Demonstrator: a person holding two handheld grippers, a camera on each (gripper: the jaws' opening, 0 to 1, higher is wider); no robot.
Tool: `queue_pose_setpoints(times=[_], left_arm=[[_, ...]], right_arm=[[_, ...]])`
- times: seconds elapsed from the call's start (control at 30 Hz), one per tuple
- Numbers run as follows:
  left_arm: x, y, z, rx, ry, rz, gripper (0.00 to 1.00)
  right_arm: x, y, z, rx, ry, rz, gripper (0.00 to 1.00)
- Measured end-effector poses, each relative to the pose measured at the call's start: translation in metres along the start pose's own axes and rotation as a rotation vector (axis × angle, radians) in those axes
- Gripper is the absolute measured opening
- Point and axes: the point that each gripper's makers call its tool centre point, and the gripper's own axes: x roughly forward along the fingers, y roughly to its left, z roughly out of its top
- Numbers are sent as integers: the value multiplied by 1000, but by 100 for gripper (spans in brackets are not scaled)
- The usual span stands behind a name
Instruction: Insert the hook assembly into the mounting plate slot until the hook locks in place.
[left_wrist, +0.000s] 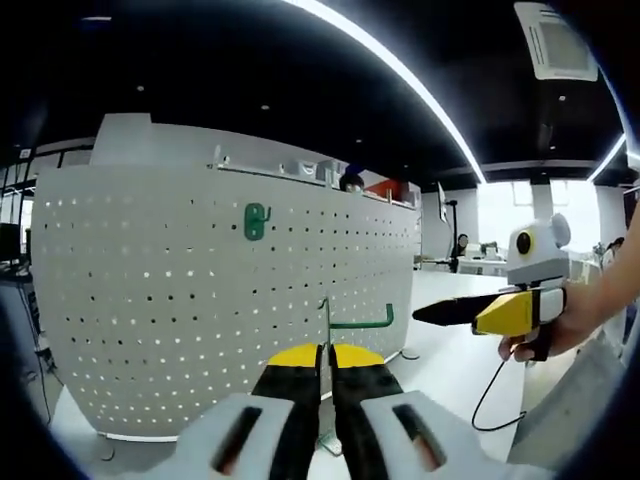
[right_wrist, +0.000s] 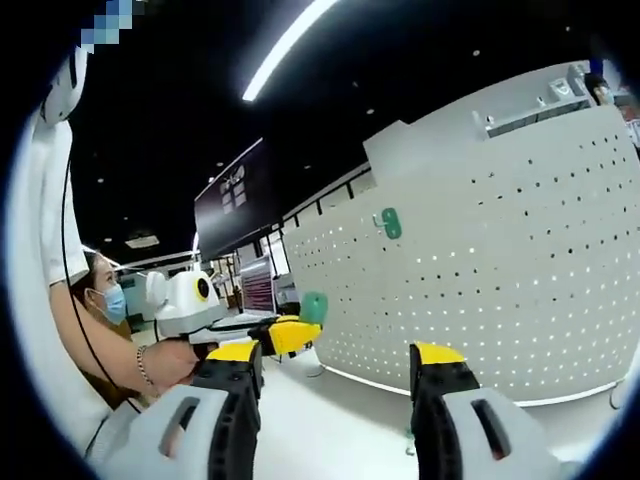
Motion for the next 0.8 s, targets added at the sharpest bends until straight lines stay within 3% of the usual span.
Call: queue_pose_setpoints(times=[0.8], left_arm=[[-2,-8,10,-10,-17,5,3]], right_arm=[[30,10,7,58,-23,26,49]])
